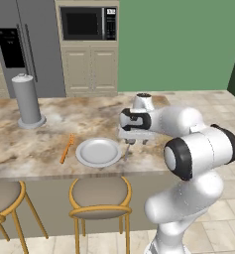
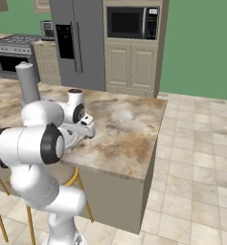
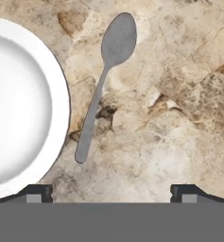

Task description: Take the fork and place it on the left side of the plate. Then take the spoon and place it on the right side of the plate. Make sure they're directly next to the plate.

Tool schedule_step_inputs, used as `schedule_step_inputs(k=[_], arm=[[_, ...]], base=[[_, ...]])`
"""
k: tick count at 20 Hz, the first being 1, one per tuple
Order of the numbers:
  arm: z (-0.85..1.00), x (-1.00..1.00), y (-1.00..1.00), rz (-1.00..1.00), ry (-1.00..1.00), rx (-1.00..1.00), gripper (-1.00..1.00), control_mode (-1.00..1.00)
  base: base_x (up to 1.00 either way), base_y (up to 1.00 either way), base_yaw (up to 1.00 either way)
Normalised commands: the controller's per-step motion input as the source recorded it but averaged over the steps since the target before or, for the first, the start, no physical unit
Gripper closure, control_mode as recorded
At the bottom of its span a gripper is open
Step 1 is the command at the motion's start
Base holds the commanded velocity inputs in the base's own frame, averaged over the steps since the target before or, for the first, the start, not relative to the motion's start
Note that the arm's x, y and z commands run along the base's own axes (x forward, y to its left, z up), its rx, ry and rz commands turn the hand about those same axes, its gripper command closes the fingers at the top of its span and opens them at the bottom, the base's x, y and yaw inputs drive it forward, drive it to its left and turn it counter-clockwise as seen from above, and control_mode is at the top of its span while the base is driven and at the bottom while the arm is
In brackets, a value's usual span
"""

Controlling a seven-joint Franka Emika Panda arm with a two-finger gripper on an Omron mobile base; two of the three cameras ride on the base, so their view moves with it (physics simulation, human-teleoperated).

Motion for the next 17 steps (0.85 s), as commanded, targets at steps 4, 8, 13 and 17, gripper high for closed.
schedule_step_inputs(k=[4,8,13,17], arm=[[0.25,-0.78,0.00,0.12,0.00,0.00,-1.00,-1.00],[0.26,-0.77,0.00,0.09,0.00,0.00,-1.00,-1.00],[0.29,-0.83,0.00,0.03,0.00,0.00,-1.00,-1.00],[0.26,-0.85,0.00,0.05,0.00,0.00,-1.00,-1.00]], base=[[0.00,0.00,0.00],[0.00,0.00,0.00],[0.00,0.00,0.00],[0.00,0.00,0.00]])
